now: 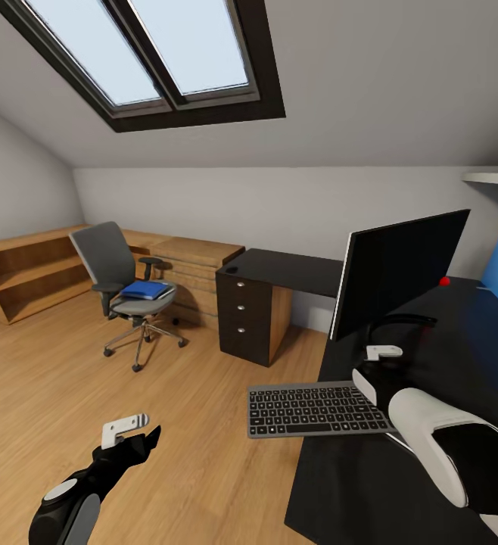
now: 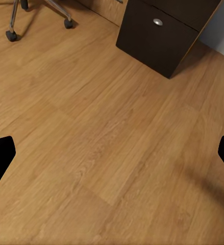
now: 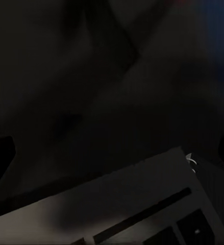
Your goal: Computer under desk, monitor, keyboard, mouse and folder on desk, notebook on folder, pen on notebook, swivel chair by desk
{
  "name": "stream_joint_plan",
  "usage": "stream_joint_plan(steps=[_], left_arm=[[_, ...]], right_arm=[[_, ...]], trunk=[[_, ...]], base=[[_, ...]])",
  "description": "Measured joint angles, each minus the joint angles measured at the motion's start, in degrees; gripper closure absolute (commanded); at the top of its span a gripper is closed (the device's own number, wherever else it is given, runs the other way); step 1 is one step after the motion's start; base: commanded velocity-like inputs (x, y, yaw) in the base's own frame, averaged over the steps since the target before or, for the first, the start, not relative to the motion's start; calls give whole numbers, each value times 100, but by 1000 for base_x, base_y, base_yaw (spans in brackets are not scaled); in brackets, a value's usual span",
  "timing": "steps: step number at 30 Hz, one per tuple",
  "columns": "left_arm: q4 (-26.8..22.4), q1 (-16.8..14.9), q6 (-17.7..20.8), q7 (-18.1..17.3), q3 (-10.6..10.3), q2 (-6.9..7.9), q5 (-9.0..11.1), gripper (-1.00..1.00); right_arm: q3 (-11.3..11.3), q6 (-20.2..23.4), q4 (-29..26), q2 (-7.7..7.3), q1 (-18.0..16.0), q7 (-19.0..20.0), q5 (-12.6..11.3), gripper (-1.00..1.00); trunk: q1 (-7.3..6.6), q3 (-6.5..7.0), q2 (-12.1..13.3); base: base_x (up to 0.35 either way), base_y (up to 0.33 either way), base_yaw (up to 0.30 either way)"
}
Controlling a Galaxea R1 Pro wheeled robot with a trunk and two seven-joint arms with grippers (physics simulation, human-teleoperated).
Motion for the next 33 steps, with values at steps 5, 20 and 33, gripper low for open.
stream_joint_plan(steps=[5,20,33], left_arm=[[0,0,-3,0,0,0,-1,-100],[0,0,-6,8,0,2,-2,-100],[7,0,9,1,-1,12,-2,-100]], right_arm=[[-2,59,1,20,0,-90,3,-100],[12,143,8,30,-1,-159,20,-100],[41,177,0,31,-4,-161,85,-100]], trunk=[[0,0,0],[241,-197,-440],[285,-232,-522]], base=[[0,0,0],[0,0,0],[0,0,0]])
